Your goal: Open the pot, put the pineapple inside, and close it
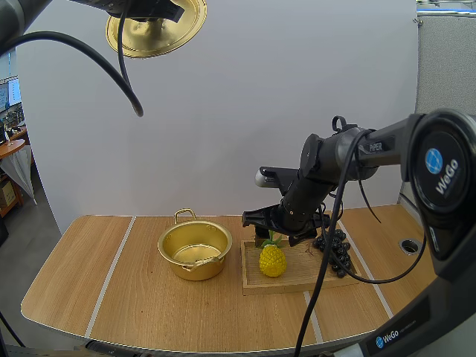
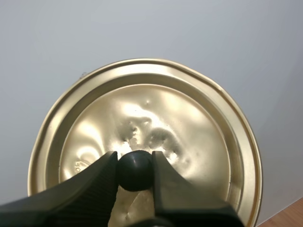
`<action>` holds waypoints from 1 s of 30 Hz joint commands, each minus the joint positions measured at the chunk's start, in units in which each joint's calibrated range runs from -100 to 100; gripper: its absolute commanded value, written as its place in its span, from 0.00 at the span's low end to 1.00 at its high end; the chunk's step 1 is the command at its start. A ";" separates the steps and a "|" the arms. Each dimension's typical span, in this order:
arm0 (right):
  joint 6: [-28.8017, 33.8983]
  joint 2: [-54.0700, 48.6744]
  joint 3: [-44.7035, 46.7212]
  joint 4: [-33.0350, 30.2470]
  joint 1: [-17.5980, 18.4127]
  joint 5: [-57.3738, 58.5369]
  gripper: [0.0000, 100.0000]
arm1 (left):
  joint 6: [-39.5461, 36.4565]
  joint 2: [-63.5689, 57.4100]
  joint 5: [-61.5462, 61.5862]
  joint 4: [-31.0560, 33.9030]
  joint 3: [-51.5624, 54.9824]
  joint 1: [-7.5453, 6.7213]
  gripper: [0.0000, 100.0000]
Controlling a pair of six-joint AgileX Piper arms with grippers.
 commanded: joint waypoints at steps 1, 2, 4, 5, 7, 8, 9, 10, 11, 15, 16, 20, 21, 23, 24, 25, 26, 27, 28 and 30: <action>-0.16 0.24 -0.32 -0.23 0.11 -1.49 1.00 | -0.60 -0.36 -1.97 0.00 -0.49 -0.23 0.00; -0.16 0.24 -0.32 0.08 0.11 -1.67 1.00 | -0.60 -0.36 -1.97 0.00 -0.49 -0.23 0.00; -0.16 0.24 -0.32 0.23 0.11 -1.71 1.00 | -0.60 -0.36 -1.97 0.00 -0.49 -0.23 0.00; -0.16 0.24 -0.32 0.23 0.11 -1.71 1.00 | -0.60 -0.36 -1.97 0.00 -0.49 -0.23 0.00; -0.16 0.24 -0.32 0.32 0.11 -1.71 1.00 | -0.60 -0.36 -1.97 0.00 -0.49 -0.23 0.00; -0.16 0.24 -0.32 0.32 0.11 -1.71 1.00 | -0.60 -0.36 -1.97 0.00 -0.49 -0.23 0.00; -0.16 0.24 -0.32 0.79 0.11 -1.71 1.00 | -0.60 -0.36 -1.97 0.00 -0.49 -0.23 0.00; -0.16 0.24 -0.32 1.13 0.11 -1.71 1.00 | -0.60 -0.36 -1.97 0.00 -0.49 -0.23 0.00; -0.05 0.24 -0.32 1.94 0.11 -2.91 1.00 | -0.60 -0.36 -1.97 0.00 -0.49 -0.23 0.00; 3.41 0.24 -0.32 2.39 0.29 -2.87 1.00 | -0.60 -0.36 -1.97 0.00 -0.49 -0.23 0.00; 3.77 0.24 -0.32 2.27 0.29 -2.87 1.00 | -0.60 -0.36 -1.97 0.00 -0.49 -0.23 0.00; 9.91 0.24 -0.32 -1.97 0.29 -3.12 1.00 | -0.60 -0.36 -1.97 0.00 -0.49 -0.23 0.00; 11.89 0.24 -0.32 -3.95 0.29 -3.50 1.00 | -0.60 -0.36 -1.97 0.00 -0.49 -0.23 0.00; 14.05 0.24 -0.95 -7.19 0.67 -3.13 1.00 | -0.60 -0.36 -1.97 0.00 -0.49 -0.23 0.00; 14.54 0.24 -1.15 -7.50 0.89 -2.99 1.00 | -0.60 -0.36 -1.97 0.00 -0.49 -0.23 0.00; 17.03 0.24 -2.28 -10.29 1.68 -1.49 1.00 | -0.60 -0.36 -1.97 0.00 -0.49 -0.23 0.00; 19.07 0.24 -3.09 -12.15 2.39 -0.44 1.00 | -0.60 -0.36 -1.97 0.00 -0.49 -0.23 0.00; 20.79 0.24 -3.73 -13.60 3.14 0.26 1.00 | -0.60 -0.36 -1.97 0.00 -0.49 -0.23 0.00; 23.07 0.24 -4.52 -15.72 3.88 1.14 1.00 | -0.60 -0.36 -1.97 0.00 -0.49 -0.23 0.00; 25.97 0.24 -5.44 -18.85 5.28 1.86 1.00 | -0.60 -0.36 -1.97 0.00 -0.49 -0.23 0.00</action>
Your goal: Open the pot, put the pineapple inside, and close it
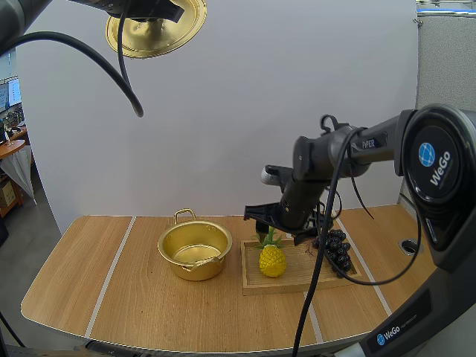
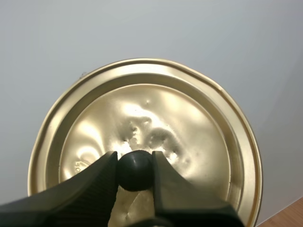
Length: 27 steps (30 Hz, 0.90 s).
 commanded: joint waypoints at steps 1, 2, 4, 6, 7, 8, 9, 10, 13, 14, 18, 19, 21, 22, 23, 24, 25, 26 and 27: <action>9.85 -0.37 -3.61 -9.93 3.77 3.80 1.00 | -0.60 -0.36 -1.97 0.00 -0.49 -0.23 0.00; 10.61 -0.37 -3.61 -10.98 4.23 4.05 1.00 | -0.60 -0.36 -1.97 0.00 -0.49 -0.23 0.00; 12.12 -0.23 -3.61 -12.28 4.51 5.04 1.00 | -0.60 -0.36 -1.97 0.00 -0.49 -0.23 0.00; 12.83 0.46 -3.61 -13.18 4.51 5.19 1.00 | -0.60 -0.36 -1.97 0.00 -0.49 -0.23 0.00; 12.83 1.21 -3.61 -13.96 4.51 5.19 1.00 | -0.60 -0.36 -1.97 0.00 -0.49 -0.23 0.00; 12.83 1.56 -3.61 -13.97 4.51 5.19 1.00 | -0.60 -0.36 -1.97 0.00 -0.49 -0.23 0.00; 12.83 2.30 -3.61 -14.08 4.51 5.38 1.00 | -0.60 -0.36 -1.97 0.00 -0.49 -0.23 0.00; 12.83 2.85 -3.61 -14.08 4.51 5.38 1.00 | -0.60 -0.36 -1.97 0.00 -0.49 -0.23 0.00; 12.83 4.71 -3.61 -14.08 4.51 4.45 1.00 | -0.60 -0.36 -1.97 0.00 -0.49 -0.23 0.00; 12.83 5.03 -3.61 -14.08 4.51 4.17 1.00 | -0.60 -0.36 -1.97 0.00 -0.49 -0.23 0.00; 12.83 7.26 -3.61 -14.21 4.51 2.22 1.00 | -0.60 -0.36 -1.97 0.00 -0.49 -0.23 0.00; 12.83 7.60 -3.61 -14.21 4.51 1.79 1.00 | -0.60 -0.36 -1.97 0.00 -0.49 -0.23 0.00; 12.83 8.55 -3.61 -14.21 4.51 0.43 1.00 | -0.60 -0.36 -1.97 0.00 -0.49 -0.23 0.00; 12.83 9.20 -3.61 -14.21 4.51 0.00 1.00 | -0.60 -0.36 -1.97 0.00 -0.49 -0.23 0.00; 12.92 9.56 -3.61 -14.21 4.51 -0.21 1.00 | -0.60 -0.36 -1.97 0.00 -0.49 -0.23 0.00; 12.91 10.14 -3.61 -14.21 4.51 -0.68 1.00 | -0.60 -0.36 -1.97 0.00 -0.49 -0.23 0.00; 12.91 10.52 -3.61 -14.21 4.51 -0.97 1.00 | -0.60 -0.36 -1.97 0.00 -0.49 -0.23 0.00; 12.91 11.04 -3.61 -14.21 4.51 -1.34 1.00 | -0.60 -0.36 -1.97 0.00 -0.49 -0.23 0.00; 12.91 11.55 -3.61 -14.21 4.51 -1.82 1.00 | -0.60 -0.36 -1.97 0.00 -0.49 -0.23 0.00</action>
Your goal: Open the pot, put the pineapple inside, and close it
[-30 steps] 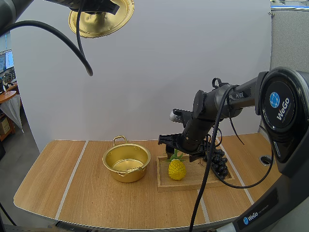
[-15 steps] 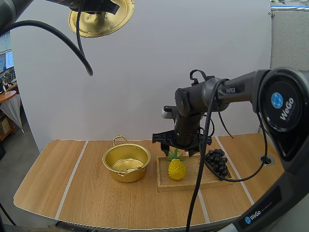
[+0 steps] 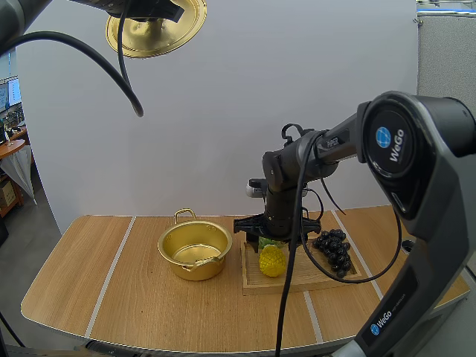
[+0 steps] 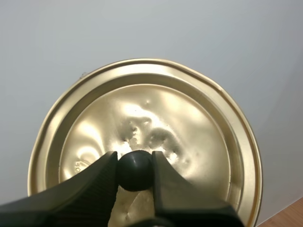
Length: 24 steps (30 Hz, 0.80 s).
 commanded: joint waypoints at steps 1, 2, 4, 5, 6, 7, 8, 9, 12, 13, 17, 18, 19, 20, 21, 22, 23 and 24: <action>0.05 2.34 -0.34 -0.51 0.09 -2.68 1.00 | -0.60 -0.36 -1.97 0.00 -0.49 -0.23 0.00; 0.05 2.75 -0.34 -0.51 0.09 -2.87 1.00 | -0.60 -0.36 -1.97 0.00 -0.49 -0.23 0.00; 0.08 3.62 -0.34 -0.51 0.09 -3.22 1.00 | -0.60 -0.36 -1.97 0.00 -0.49 -0.23 0.00; 0.17 4.09 -0.34 -0.74 0.09 -3.45 1.00 | -0.60 -0.36 -1.97 0.00 -0.49 -0.23 0.00; 0.29 4.67 -0.34 -0.85 0.09 -3.82 1.00 | -0.60 -0.36 -1.97 0.00 -0.49 -0.23 0.00; 0.29 5.14 -0.34 -1.01 0.09 -4.27 1.00 | -0.60 -0.36 -1.97 0.00 -0.49 -0.23 0.00; 0.50 5.65 -0.34 -1.26 0.09 -4.68 1.00 | -0.60 -0.36 -1.97 0.00 -0.49 -0.23 0.00; 0.93 5.98 -0.34 -1.61 0.09 -4.68 1.00 | -0.60 -0.36 -1.97 0.00 -0.49 -0.23 0.00; 1.51 7.02 -0.34 -2.66 0.09 -5.53 1.00 | -0.60 -0.36 -1.97 0.00 -0.49 -0.23 0.00; 1.70 7.18 -0.34 -2.66 0.09 -5.53 1.00 | -0.60 -0.36 -1.97 0.00 -0.49 -0.23 0.00; 2.23 7.83 -0.34 -3.31 0.09 -5.53 1.00 | -0.60 -0.36 -1.97 0.00 -0.49 -0.23 0.00; 2.23 7.95 -0.34 -3.44 0.09 -5.53 1.00 | -0.60 -0.36 -1.97 0.00 -0.49 -0.23 0.00; 2.23 7.95 -0.34 -3.44 0.09 -5.53 1.00 | -0.60 -0.36 -1.97 0.00 -0.49 -0.23 0.00; 2.23 7.95 -0.34 -3.44 0.09 -5.53 0.94 | -0.60 -0.36 -1.97 0.00 -0.49 -0.23 0.00; 2.23 7.95 -0.34 -3.44 0.09 -5.20 0.81 | -0.60 -0.36 -1.97 0.00 -0.49 -0.23 0.00; 2.23 7.95 -0.34 -3.44 0.09 -4.95 0.63 | -0.60 -0.36 -1.97 0.00 -0.49 -0.23 0.00; 2.23 7.95 -0.34 -3.44 0.09 -4.51 0.44 | -0.60 -0.36 -1.97 0.00 -0.49 -0.23 0.00; 2.23 7.95 -0.34 -3.31 0.09 -3.93 0.23 | -0.60 -0.36 -1.97 0.00 -0.49 -0.23 0.00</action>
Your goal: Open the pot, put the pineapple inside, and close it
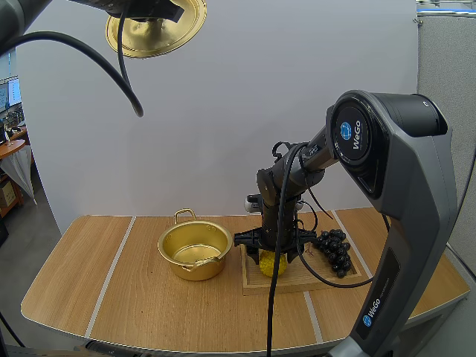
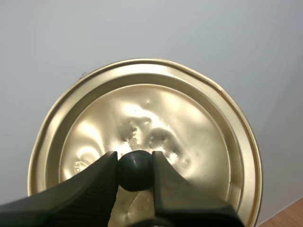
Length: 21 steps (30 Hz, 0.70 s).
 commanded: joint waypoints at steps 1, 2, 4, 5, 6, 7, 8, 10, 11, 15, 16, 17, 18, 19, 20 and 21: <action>0.50 -0.24 -0.34 -0.62 0.09 1.70 0.00 | -0.60 -0.36 -1.97 0.00 -0.49 -0.23 0.00; 0.50 -0.41 -0.34 -0.62 0.09 1.94 0.00 | -0.60 -0.36 -1.97 0.00 -0.49 -0.23 0.00; 0.50 -0.98 -0.34 -0.62 0.09 1.94 0.00 | -0.60 -0.36 -1.97 0.00 -0.49 -0.23 0.00; 0.50 -1.34 -0.47 -0.62 0.09 1.94 0.00 | -0.60 -0.36 -1.97 0.00 -0.49 -0.23 0.00; 0.40 -1.97 -0.61 -0.62 0.09 2.18 0.00 | -0.60 -0.36 -1.97 0.00 -0.49 -0.23 0.00; -0.54 -2.92 -1.23 -0.50 0.09 2.40 0.00 | -0.60 -0.36 -1.97 0.00 -0.49 -0.23 0.00; -1.18 -3.69 -1.70 -0.21 0.09 2.62 0.00 | -0.60 -0.36 -1.97 0.00 -0.49 -0.23 0.00; -3.36 -5.70 -2.90 0.91 0.15 3.62 0.00 | -0.60 -0.36 -1.97 0.00 -0.49 -0.23 0.00; -4.69 -6.94 -3.99 1.75 0.27 4.07 0.00 | -0.60 -0.36 -1.97 0.00 -0.49 -0.23 0.00; -7.98 -11.48 -8.39 2.72 2.06 8.32 0.00 | -0.60 -0.36 -1.97 0.00 -0.49 -0.23 0.00; -8.52 -12.11 -9.71 2.72 2.54 9.46 0.00 | -0.60 -0.36 -1.97 0.00 -0.49 -0.23 0.00; -8.92 -12.65 -10.98 2.72 3.61 10.95 0.00 | -0.60 -0.36 -1.97 0.00 -0.49 -0.23 0.00; -8.92 -12.93 -12.26 2.72 4.37 12.06 0.00 | -0.60 -0.36 -1.97 0.00 -0.49 -0.23 0.00; -8.92 -12.93 -13.64 2.72 5.61 13.46 0.00 | -0.60 -0.36 -1.97 0.00 -0.49 -0.23 0.00; -8.92 -12.93 -14.72 2.72 6.48 14.56 0.00 | -0.60 -0.36 -1.97 0.00 -0.49 -0.23 0.00; -8.92 -12.93 -15.89 2.72 7.59 15.24 0.00 | -0.60 -0.36 -1.97 0.00 -0.49 -0.23 0.00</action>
